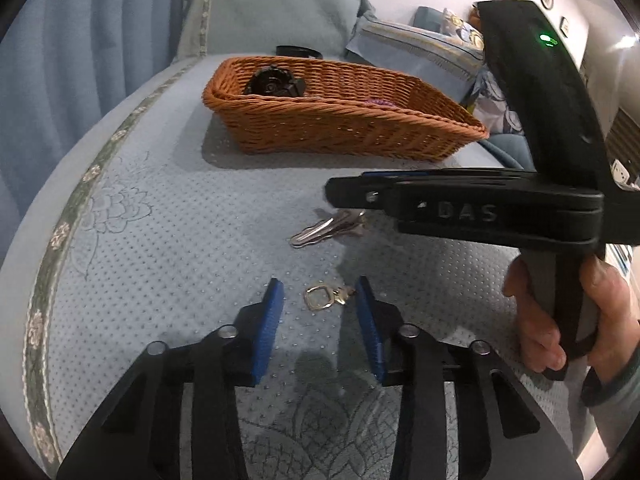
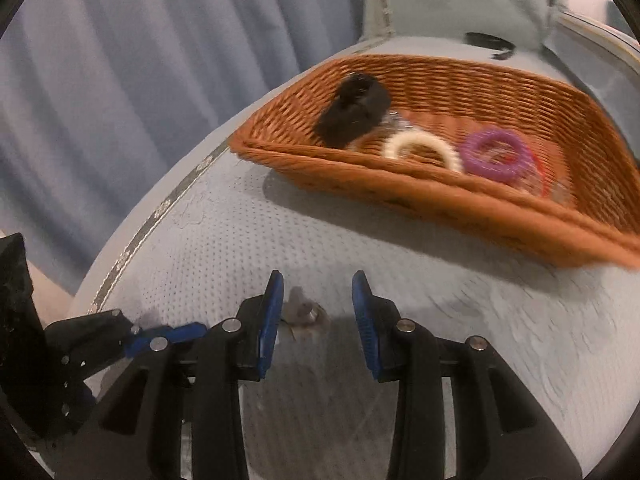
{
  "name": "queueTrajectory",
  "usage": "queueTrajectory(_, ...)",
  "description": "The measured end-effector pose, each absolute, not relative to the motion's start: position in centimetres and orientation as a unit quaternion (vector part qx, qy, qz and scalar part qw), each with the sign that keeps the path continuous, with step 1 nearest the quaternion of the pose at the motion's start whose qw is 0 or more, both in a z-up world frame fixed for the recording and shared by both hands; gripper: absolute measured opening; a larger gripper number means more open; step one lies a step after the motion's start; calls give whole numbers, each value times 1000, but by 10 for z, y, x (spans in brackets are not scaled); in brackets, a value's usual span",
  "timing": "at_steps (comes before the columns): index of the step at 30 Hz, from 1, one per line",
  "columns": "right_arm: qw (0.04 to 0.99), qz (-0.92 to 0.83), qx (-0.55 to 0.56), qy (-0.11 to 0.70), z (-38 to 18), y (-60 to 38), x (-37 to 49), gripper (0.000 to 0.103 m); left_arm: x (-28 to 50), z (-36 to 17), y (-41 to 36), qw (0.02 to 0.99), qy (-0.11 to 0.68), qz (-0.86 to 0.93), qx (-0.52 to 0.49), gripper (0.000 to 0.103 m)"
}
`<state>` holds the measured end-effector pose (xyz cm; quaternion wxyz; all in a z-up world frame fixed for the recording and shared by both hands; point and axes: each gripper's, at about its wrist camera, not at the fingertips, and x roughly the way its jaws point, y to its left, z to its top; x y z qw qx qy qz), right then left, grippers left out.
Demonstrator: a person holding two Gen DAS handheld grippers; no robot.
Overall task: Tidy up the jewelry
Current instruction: 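Grasp the small silver ring charm with the left tool while the right tool approaches the silver keys, then grasp the silver keys with the right tool and carry them to the basket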
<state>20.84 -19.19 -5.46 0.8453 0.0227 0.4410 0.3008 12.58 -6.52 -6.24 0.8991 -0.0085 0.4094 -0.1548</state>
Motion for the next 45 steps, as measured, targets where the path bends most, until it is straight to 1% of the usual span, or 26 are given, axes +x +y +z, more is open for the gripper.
queueTrajectory(5, 824, 343, -8, 451, -55, -181, 190, 32, 121, -63, -55, 901, 408, -143, -24, 21)
queueTrajectory(8, 825, 345, -22, 447, -56, -181, 176, 32, 116, -63, -49, 901, 407, -145, -33, 21)
queueTrajectory(14, 841, 312, -50, 440, -58, -168, 178, 32, 113, -64, -44, 899, 405, -156, -52, 21)
queueTrajectory(15, 845, 305, -58, 436, -58, -166, 177, 31, 113, -64, -43, 899, 405, -157, -55, 21)
queueTrajectory(16, 851, 292, -71, 431, -58, -161, 174, 21, 113, -65, -42, 898, 405, -159, -58, 21)
queueTrajectory(19, 860, 263, -66, 432, -58, -167, 167, 21, 111, -64, -43, 897, 405, -164, -61, 21)
queueTrajectory(22, 874, 216, -41, 433, -59, -191, 152, 21, 110, -64, -46, 897, 405, -168, -51, 25)
queueTrajectory(27, 894, 131, 13, 427, -60, -237, 118, 21, 109, -63, -57, 899, 403, -170, -23, 37)
queueTrajectory(30, 899, 117, 57, 419, -64, -255, 105, 21, 112, -63, -66, 901, 403, -164, 3, 37)
queueTrajectory(32, 902, 112, 66, 412, -64, -259, 100, 21, 115, -63, -70, 901, 403, -160, 14, 37)
queueTrajectory(34, 904, 109, 62, 409, -63, -255, 98, 21, 118, -63, -71, 901, 403, -157, 20, 36)
queueTrajectory(35, 905, 108, 59, 407, -62, -253, 98, 21, 120, -63, -71, 902, 403, -156, 20, 32)
queueTrajectory(36, 905, 108, 57, 407, -62, -252, 98, 21, 121, -63, -70, 902, 403, -155, 19, 25)
queueTrajectory(38, 907, 110, 54, 403, -62, -251, 97, 21, 123, -63, -67, 902, 403, -154, 12, 18)
queueTrajectory(45, 914, 116, 69, 383, -59, -259, 83, 21, 116, -61, -71, 903, 390, -180, 16, 18)
